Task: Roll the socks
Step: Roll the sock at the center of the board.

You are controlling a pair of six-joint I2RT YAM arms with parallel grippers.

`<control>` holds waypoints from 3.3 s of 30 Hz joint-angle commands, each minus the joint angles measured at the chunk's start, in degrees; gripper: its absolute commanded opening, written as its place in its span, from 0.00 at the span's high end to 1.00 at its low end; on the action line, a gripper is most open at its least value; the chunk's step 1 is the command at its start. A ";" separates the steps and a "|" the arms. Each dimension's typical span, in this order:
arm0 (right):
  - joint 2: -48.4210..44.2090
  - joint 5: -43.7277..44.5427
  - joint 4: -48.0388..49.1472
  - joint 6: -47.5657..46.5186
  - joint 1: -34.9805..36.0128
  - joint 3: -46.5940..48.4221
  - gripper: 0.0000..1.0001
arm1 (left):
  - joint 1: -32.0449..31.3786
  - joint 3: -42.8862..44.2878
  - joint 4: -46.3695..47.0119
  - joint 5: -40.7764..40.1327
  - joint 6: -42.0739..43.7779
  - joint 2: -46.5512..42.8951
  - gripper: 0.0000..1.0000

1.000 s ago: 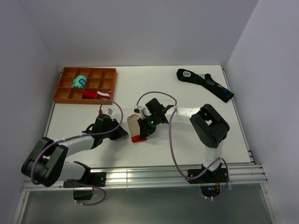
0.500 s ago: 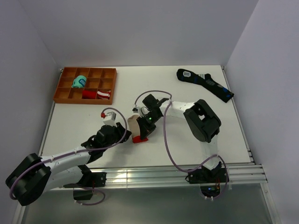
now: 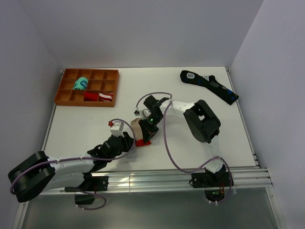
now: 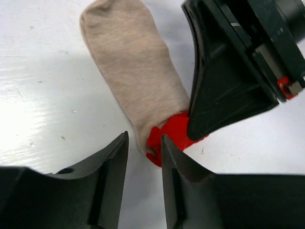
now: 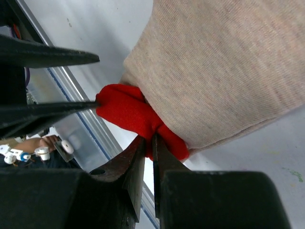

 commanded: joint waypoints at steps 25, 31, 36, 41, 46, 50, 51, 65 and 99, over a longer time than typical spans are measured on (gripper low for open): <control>4.36 2.65 -4.55 -3.12 -0.81 1.11 0.86 | -3.87 -4.13 17.02 1.03 -6.88 7.48 0.45; 4.18 2.57 -4.64 -3.30 -0.90 0.67 0.87 | -3.96 -4.58 17.65 0.76 -6.80 5.73 0.44; 4.27 2.57 -4.46 -3.12 -1.16 0.67 0.87 | -3.96 -1.85 14.92 0.41 -6.97 7.92 0.44; 4.18 2.30 -4.46 -3.30 -1.16 0.41 0.87 | -3.96 -2.37 15.10 -0.99 -9.26 9.51 0.44; 4.18 2.30 -4.37 -3.39 -1.16 0.32 0.88 | -3.96 -0.71 14.22 -1.61 -10.14 11.87 0.44; 3.92 2.04 -4.37 -3.65 -1.16 -0.03 0.88 | -3.87 0.96 11.85 -2.57 -10.75 13.28 0.44; 3.83 2.04 -4.37 -3.65 -1.16 -0.12 0.88 | -3.87 1.05 11.41 -3.18 -11.28 13.63 0.44; 3.83 1.25 -3.76 -3.83 -1.43 -0.73 0.88 | -3.78 1.40 7.71 -3.63 -17.52 15.48 0.49; -16.82 12.41 21.28 13.22 -6.96 -17.52 0.73 | -0.01 0.44 3.23 5.77 -19.28 14.16 0.99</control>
